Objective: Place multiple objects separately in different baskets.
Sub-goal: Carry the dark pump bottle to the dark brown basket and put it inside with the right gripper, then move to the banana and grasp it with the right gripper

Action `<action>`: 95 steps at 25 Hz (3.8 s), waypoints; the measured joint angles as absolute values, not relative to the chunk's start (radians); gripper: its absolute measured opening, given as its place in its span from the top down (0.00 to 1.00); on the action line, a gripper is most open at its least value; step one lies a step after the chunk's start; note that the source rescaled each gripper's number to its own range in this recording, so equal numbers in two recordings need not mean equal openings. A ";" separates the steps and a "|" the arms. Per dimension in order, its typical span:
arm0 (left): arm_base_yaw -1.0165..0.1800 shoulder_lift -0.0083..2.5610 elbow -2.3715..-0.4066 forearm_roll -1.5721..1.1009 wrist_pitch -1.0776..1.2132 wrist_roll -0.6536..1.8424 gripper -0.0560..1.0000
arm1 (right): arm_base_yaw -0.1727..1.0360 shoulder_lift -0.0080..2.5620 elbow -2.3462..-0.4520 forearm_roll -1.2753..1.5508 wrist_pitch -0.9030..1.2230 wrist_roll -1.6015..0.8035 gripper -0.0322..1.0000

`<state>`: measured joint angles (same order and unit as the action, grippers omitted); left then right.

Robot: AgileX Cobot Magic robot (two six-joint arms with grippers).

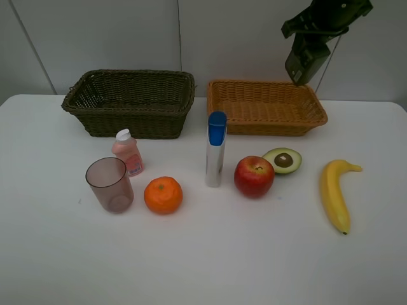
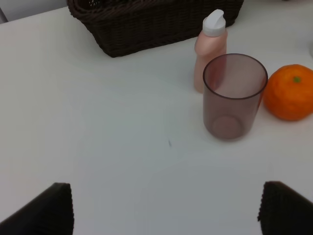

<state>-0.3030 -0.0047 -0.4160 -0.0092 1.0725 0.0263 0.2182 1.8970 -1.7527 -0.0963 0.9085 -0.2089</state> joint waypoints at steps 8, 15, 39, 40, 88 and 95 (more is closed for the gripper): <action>-0.303 -0.005 -0.416 -0.009 1.073 0.026 0.00 | 0.266 1.974 -1.875 -0.020 0.875 -0.281 0.88; -0.303 -0.005 -0.416 -0.009 1.073 0.026 0.00 | 0.375 2.003 -1.892 0.023 0.819 -0.284 0.88; -0.303 -0.005 -0.416 -0.009 1.073 0.026 0.00 | 0.578 2.224 -1.893 0.256 0.351 -0.303 0.88; -0.303 -0.005 -0.416 -0.009 1.073 0.026 0.00 | 0.580 2.237 -1.893 0.258 0.326 -0.303 0.88; -0.303 -0.005 -0.416 -0.009 1.073 0.026 0.00 | 0.603 2.342 -1.902 0.273 0.129 -0.300 0.01; -0.303 -0.005 -0.416 -0.009 1.073 0.026 0.00 | 0.603 2.342 -1.902 0.309 0.135 -0.300 0.01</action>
